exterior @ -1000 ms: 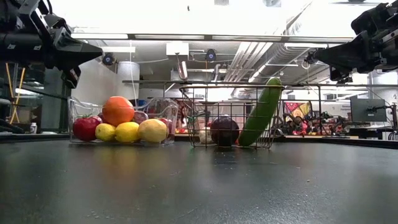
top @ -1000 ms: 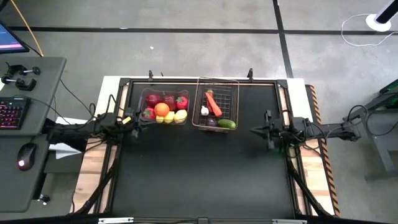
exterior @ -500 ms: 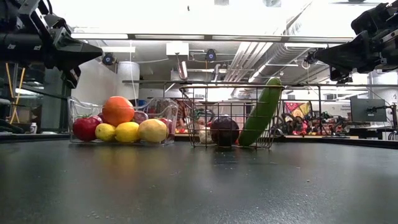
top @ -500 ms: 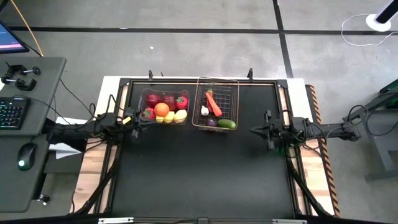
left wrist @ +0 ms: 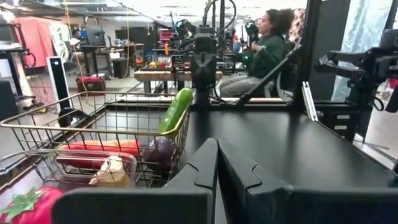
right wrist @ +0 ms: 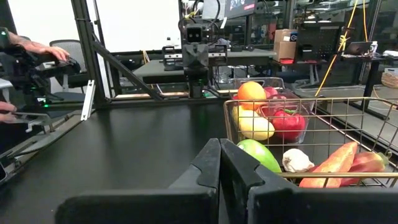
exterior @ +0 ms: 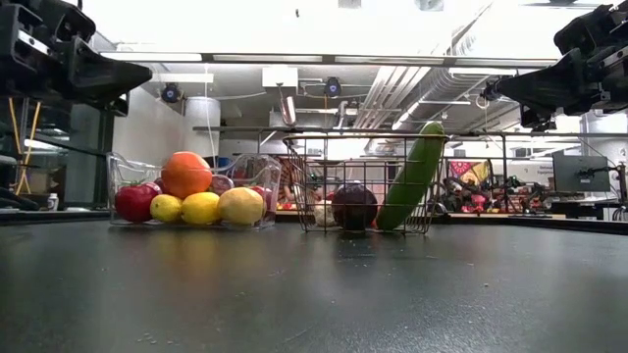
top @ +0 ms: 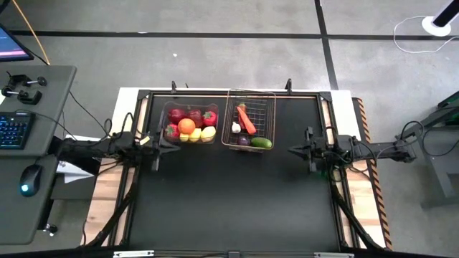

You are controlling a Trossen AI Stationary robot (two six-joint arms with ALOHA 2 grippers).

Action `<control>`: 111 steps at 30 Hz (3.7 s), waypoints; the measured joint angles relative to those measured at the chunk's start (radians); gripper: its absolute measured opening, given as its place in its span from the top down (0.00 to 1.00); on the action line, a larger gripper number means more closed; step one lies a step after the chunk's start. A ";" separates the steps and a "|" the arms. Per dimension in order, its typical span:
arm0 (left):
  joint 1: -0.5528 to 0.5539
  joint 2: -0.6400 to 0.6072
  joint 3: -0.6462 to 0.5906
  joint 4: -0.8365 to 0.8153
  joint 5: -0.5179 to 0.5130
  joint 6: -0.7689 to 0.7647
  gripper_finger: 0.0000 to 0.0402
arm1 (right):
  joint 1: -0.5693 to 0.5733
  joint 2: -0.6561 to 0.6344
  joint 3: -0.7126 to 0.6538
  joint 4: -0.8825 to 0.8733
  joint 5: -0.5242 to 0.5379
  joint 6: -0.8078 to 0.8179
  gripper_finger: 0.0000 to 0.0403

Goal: Sort produce into baskets
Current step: Return to Home Position

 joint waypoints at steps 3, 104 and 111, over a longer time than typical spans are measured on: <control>-0.004 0.000 0.000 -0.003 0.001 0.002 1.00 | 0.000 0.000 0.000 0.000 0.000 0.000 1.00; -0.007 0.003 0.000 -0.001 0.001 -0.063 1.00 | 0.000 0.000 0.001 -0.001 0.000 0.000 1.00; -0.008 0.003 0.000 -0.001 0.001 -0.063 1.00 | 0.000 0.000 0.001 -0.001 0.000 0.000 1.00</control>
